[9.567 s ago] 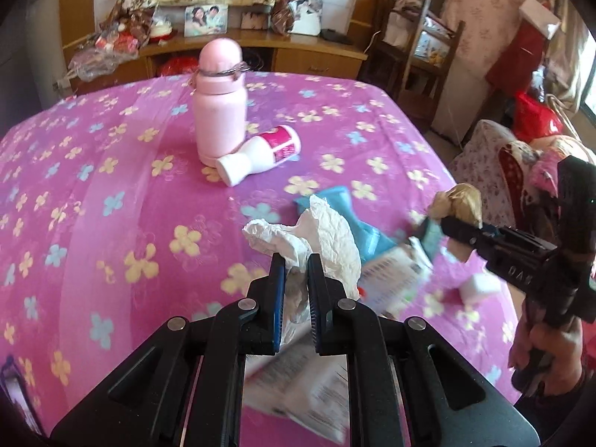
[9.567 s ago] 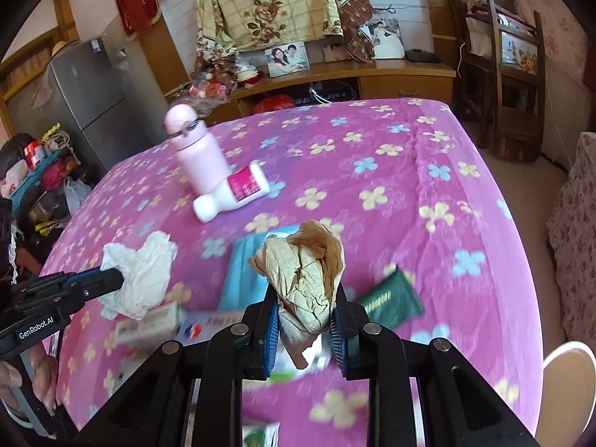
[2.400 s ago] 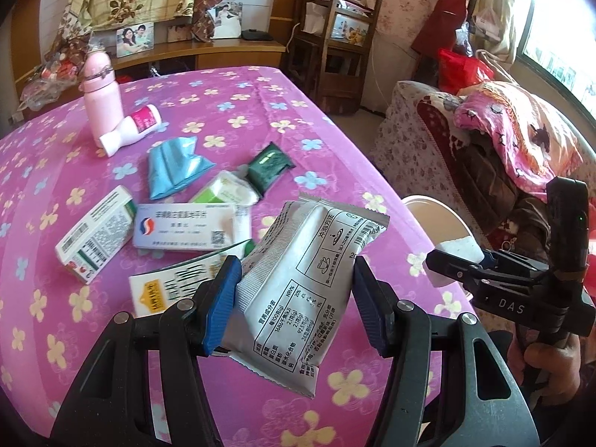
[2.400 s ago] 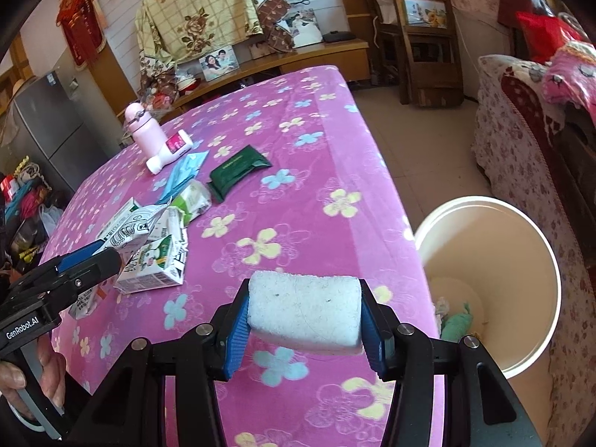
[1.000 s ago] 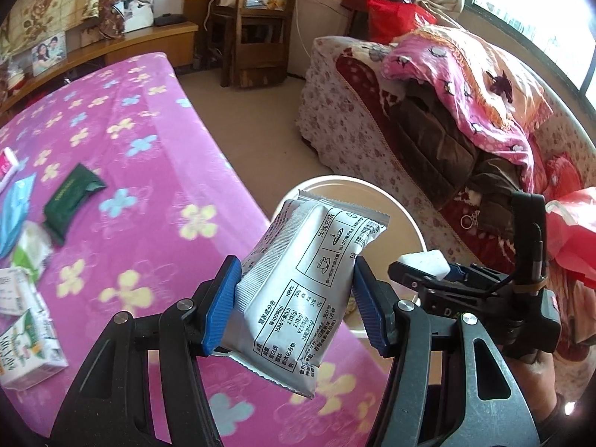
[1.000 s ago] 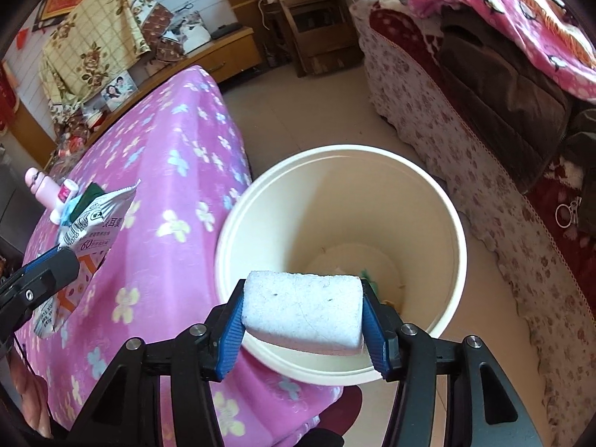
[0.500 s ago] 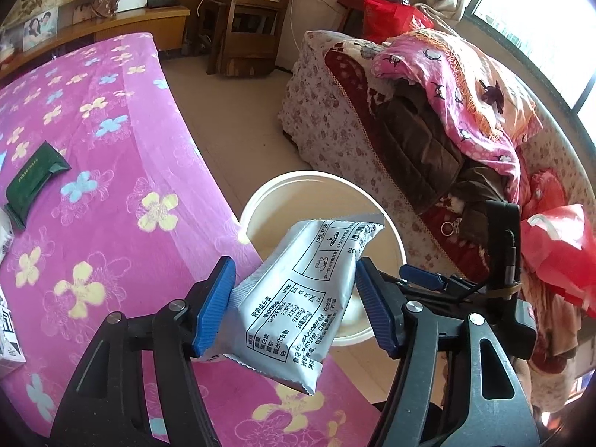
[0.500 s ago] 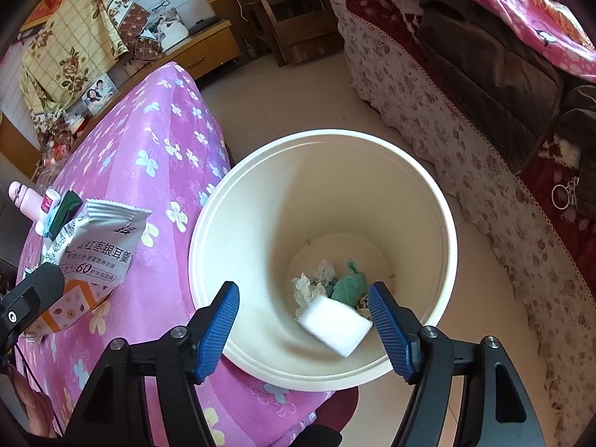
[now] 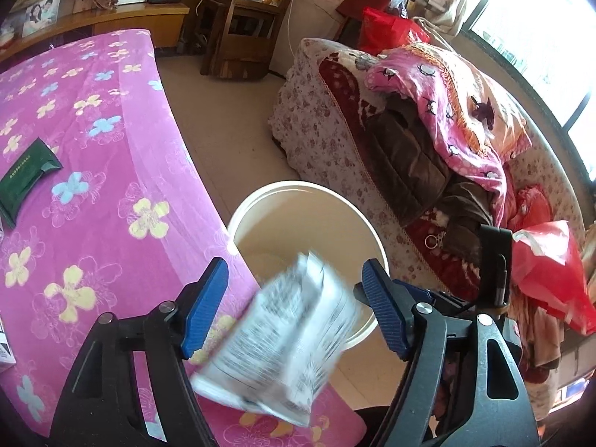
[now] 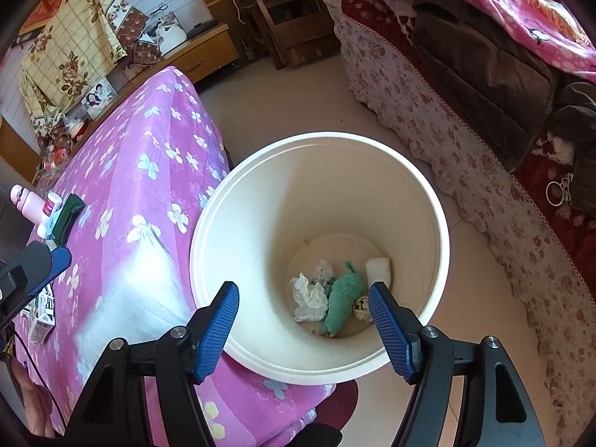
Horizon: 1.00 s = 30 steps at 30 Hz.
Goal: Collect trash
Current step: 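Withdraw both open tools from the bucket back over the table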
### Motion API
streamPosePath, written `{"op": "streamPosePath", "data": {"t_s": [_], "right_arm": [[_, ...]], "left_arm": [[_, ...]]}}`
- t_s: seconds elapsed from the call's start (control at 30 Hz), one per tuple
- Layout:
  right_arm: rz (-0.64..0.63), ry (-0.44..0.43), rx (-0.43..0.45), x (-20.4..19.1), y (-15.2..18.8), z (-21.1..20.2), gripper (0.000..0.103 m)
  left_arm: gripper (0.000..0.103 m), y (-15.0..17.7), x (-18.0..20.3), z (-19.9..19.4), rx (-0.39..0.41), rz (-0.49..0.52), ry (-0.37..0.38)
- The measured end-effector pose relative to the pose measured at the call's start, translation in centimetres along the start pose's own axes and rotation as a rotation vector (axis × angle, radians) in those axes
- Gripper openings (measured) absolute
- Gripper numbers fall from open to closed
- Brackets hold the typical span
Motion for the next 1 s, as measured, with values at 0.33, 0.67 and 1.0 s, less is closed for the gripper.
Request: {"op": "streamPosePath", "data": {"t_s": [0.33, 0.67, 1.0], "right_arm": [[0.017, 0.009, 0.009, 0.5, 0.3, -0.6, 0.070], [-0.022, -0.002, 0.008, -1.9, 0.6, -0.8, 0.070], [-0.105, -0.035, 0.033, -7.1, 1.3, -1.6, 0.070]], "left_arm": [[0.074, 0.7, -1.3, -0.2, -0.007, -0.008, -0.050], [0.074, 1.4, -3.3, -2.0, 0.045, -0.005, -0.144], [0.074, 2.4, -7.2, -4.7, 0.087, -0.038, -0.245]]}}
Point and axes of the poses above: each gripper's, at about its wrist camera, not at the fingertips, and z roughly the way its jaws point, x to its right, y to its underside, the point moved 3 cm from there along z, roughly the way its jaws point, and after that the axes turned 15 degrees about -y, right-handed, at the moved point
